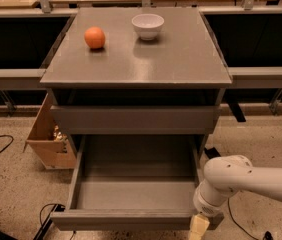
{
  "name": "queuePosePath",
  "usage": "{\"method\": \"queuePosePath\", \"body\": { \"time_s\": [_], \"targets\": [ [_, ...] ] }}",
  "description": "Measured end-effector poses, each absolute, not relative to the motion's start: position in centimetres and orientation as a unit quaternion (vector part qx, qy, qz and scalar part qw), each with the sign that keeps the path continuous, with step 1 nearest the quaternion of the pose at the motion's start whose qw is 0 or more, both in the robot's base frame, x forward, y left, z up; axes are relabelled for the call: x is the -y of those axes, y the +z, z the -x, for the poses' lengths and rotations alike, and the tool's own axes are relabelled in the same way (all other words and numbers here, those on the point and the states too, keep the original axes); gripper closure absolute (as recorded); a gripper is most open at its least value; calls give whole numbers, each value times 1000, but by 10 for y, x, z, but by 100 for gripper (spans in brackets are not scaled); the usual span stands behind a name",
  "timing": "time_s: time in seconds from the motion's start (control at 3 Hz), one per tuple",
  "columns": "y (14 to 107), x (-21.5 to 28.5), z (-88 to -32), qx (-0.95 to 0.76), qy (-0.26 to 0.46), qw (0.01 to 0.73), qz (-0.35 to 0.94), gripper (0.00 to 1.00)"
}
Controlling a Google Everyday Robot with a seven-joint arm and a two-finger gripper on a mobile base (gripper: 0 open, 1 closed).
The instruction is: Open middle drawer
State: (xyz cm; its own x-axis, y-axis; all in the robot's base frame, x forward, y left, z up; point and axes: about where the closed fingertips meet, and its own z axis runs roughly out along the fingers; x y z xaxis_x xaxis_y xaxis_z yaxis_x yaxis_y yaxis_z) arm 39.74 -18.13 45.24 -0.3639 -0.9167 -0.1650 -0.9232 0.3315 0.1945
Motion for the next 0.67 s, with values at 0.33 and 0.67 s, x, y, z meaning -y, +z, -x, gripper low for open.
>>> {"method": "queuePosePath", "body": {
  "time_s": [0.33,0.67],
  "targets": [
    [493,193,-375,-825,108,23,554,0],
    [565,204,-360,-823,66,28,563,0]
  ]
}}
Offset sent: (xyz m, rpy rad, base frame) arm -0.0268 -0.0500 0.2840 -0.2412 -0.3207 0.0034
